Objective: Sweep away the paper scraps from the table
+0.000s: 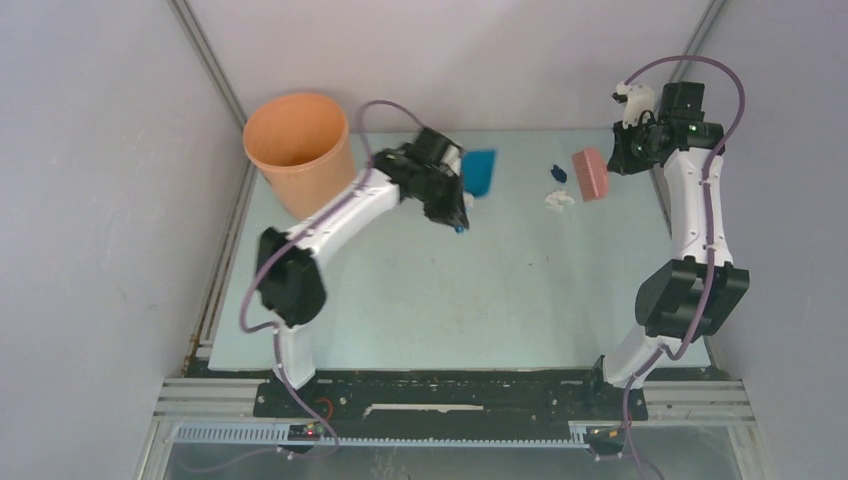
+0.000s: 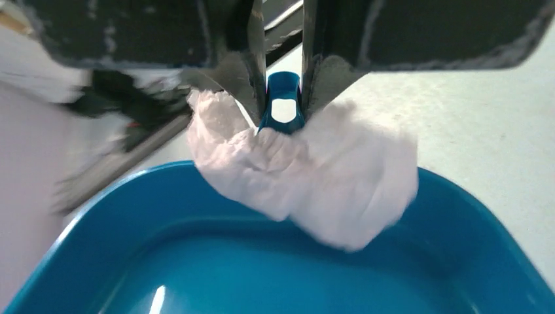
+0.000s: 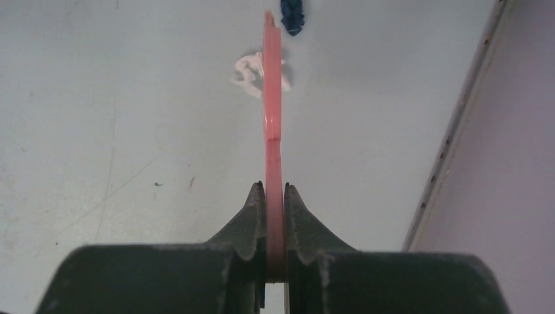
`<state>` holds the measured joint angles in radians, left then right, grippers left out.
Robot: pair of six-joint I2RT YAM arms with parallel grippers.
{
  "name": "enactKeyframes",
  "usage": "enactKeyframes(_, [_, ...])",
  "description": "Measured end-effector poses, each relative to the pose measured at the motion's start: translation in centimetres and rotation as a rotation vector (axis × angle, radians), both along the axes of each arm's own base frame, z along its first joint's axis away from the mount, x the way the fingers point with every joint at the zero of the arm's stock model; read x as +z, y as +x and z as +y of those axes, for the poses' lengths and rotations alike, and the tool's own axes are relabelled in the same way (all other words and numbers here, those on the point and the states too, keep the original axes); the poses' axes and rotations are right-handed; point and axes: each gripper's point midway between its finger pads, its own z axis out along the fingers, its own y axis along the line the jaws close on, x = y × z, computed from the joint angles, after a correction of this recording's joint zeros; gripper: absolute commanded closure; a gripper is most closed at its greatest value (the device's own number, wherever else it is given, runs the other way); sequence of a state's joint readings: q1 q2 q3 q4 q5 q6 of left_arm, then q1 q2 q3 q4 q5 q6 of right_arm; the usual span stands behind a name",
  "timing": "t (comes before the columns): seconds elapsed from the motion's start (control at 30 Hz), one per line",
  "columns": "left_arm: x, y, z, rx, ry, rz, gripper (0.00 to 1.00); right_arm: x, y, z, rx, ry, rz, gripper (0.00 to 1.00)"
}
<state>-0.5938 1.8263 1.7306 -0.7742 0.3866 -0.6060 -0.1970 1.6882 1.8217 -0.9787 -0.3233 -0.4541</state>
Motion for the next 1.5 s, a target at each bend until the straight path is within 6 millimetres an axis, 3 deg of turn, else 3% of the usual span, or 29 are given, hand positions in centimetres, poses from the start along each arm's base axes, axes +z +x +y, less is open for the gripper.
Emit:
enactKeyframes(0.07, [-3.7,-1.2,-1.6,-0.119,0.183,-0.005,1.0,0.1,0.6,-0.4,-0.005,-0.016,-0.004,1.0])
enactKeyframes(0.13, [-8.2,-3.8,-1.5,-0.233,0.35,0.046,1.0,0.0,1.1,-0.8,-0.009,-0.035,-0.004,1.0])
enactKeyframes(0.2, [-12.2,-7.1,0.4,-0.337,0.521,0.144,1.0,-0.1,1.5,-1.2,-0.013,-0.058,0.001,1.0])
enactKeyframes(0.27, [-13.8,-9.0,2.6,-0.397,0.629,0.214,1.0,-0.4,2.0,-1.7,-0.016,-0.081,0.004,1.0])
enactKeyframes(0.37, [-13.9,-9.5,4.9,-0.424,0.708,0.247,1.0,-1.2,3.0,-2.2,-0.013,-0.122,0.017,1.0])
enactKeyframes(0.5, [-13.9,-9.3,6.0,-0.44,0.75,0.242,0.98,-2.6,4.5,-2.8,0.004,-0.207,0.023,1.0])
enactKeyframes(0.6, [-14.1,-9.5,6.1,-0.462,0.77,0.234,0.81,-3.6,7.1,-2.7,0.036,-0.294,0.004,1.0])
enactKeyframes(0.77, [-15.2,-10.2,5.1,-0.518,0.786,0.218,0.61,-4.8,12.2,-1.1,0.088,-0.396,-0.036,1.0])
enactKeyframes(0.83, [-15.7,-10.1,4.6,-0.527,0.778,0.189,0.5,-5.6,13.7,-0.2,0.107,-0.419,-0.039,1.0])
enactKeyframes(0.9, [-16.4,-10.1,4.4,-0.53,0.773,0.16,0.46,-6.3,14.4,0.5,0.119,-0.428,-0.037,1.0])
enactKeyframes(1.03, [-17.7,-10.9,5.3,-0.532,0.791,0.118,0.43,-7.0,14.5,1.8,0.145,-0.427,-0.025,1.0])
enactKeyframes(1.2, [-17.8,-12.4,6.1,-0.508,0.767,0.039,0.46,-7.5,14.5,1.4,0.137,-0.421,-0.022,1.0])
enactKeyframes(1.37, [-16.9,-12.8,5.4,-0.474,0.684,-0.048,0.52,-9.4,13.8,0.5,0.133,-0.42,0.024,1.0])
enactKeyframes(1.5, [-17.3,-12.3,4.7,-0.457,0.655,-0.076,0.57,-9.0,14.6,0.2,0.124,-0.43,-0.009,1.0])
